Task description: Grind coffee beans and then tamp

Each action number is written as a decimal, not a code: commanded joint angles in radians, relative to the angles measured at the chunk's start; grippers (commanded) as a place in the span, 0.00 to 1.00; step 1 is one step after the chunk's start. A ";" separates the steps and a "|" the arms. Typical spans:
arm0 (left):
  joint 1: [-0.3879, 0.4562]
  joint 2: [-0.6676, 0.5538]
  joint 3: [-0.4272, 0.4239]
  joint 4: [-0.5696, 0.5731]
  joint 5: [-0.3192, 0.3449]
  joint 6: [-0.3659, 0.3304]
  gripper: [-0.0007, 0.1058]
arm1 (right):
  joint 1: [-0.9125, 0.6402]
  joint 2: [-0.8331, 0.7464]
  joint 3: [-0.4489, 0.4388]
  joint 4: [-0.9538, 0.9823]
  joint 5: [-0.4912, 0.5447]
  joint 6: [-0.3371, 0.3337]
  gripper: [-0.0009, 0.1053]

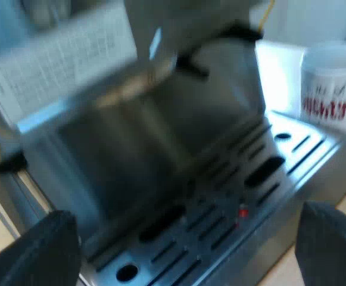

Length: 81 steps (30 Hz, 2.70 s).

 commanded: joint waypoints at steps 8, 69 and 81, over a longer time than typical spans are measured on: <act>-0.002 -0.190 -0.167 0.376 0.005 -0.014 0.74 | -0.001 -0.007 -0.200 0.329 0.007 0.034 0.60; 0.347 -0.486 -0.320 0.964 0.112 -0.159 0.74 | -1.385 -0.463 -0.440 0.921 -0.625 -0.368 0.60; 0.347 -0.739 -0.281 1.005 0.076 -0.159 0.74 | -1.385 -0.699 -0.362 0.921 -0.625 -0.350 0.60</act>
